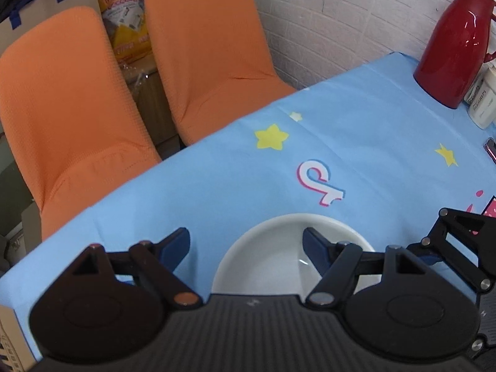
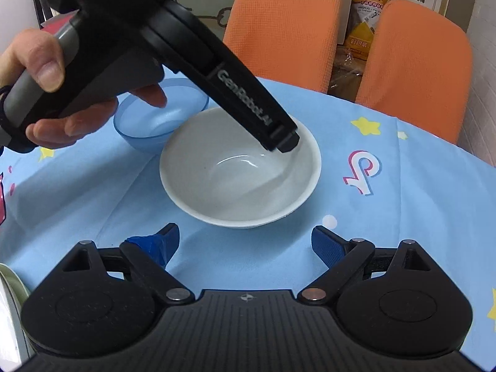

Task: Organize plates and bowls
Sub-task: 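Grasp the rim of the white bowl with the left gripper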

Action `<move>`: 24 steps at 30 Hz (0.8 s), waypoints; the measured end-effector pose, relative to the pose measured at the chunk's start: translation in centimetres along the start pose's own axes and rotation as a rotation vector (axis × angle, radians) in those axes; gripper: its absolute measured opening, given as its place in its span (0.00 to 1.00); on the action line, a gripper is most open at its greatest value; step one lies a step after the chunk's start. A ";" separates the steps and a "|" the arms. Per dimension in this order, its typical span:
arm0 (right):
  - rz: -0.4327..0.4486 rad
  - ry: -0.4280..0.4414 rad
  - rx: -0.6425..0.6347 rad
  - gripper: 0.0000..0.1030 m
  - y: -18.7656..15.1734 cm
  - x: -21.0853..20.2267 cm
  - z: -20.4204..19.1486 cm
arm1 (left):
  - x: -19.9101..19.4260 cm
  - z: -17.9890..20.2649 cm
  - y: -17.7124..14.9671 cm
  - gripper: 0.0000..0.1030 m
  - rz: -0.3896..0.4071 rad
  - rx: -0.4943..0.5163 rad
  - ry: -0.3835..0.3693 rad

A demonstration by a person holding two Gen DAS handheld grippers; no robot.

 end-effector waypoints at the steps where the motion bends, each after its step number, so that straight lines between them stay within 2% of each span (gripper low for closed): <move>1: -0.008 -0.004 -0.005 0.77 0.1 0.2 0.0 | 0.4 0.1 0.0 0.72 -0.008 -0.011 -0.035; 3: -0.015 -0.021 -0.006 0.77 0.2 0.6 0.3 | 0.9 0.6 -0.2 0.72 -0.022 -0.016 -0.076; 7: 0.000 -0.027 0.032 0.77 0.1 0.2 1.4 | 1.1 1.8 -0.6 0.72 -0.024 0.003 -0.086; 12: 0.031 0.011 0.055 0.77 0.2 -0.5 2.1 | 1.1 2.1 -1.0 0.72 -0.039 0.011 -0.025; 19: 0.019 0.048 0.068 0.77 0.4 0.6 2.7 | 1.0 0.5 -0.8 0.72 -0.051 -0.010 0.031; 24: 0.040 0.076 0.071 0.77 1.1 1.0 3.1 | 2.2 -0.3 -0.4 0.72 -0.049 -0.067 -0.014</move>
Point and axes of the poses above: each gripper's, at about its wrist camera, not at the fingertips, and x roughly the way its jaws point, z to its right, y to its top, the point moved 3 cm from there along x, roughly the way its jaws point, and after that the axes turned 7 degrees about x, right-handed, at the moved point
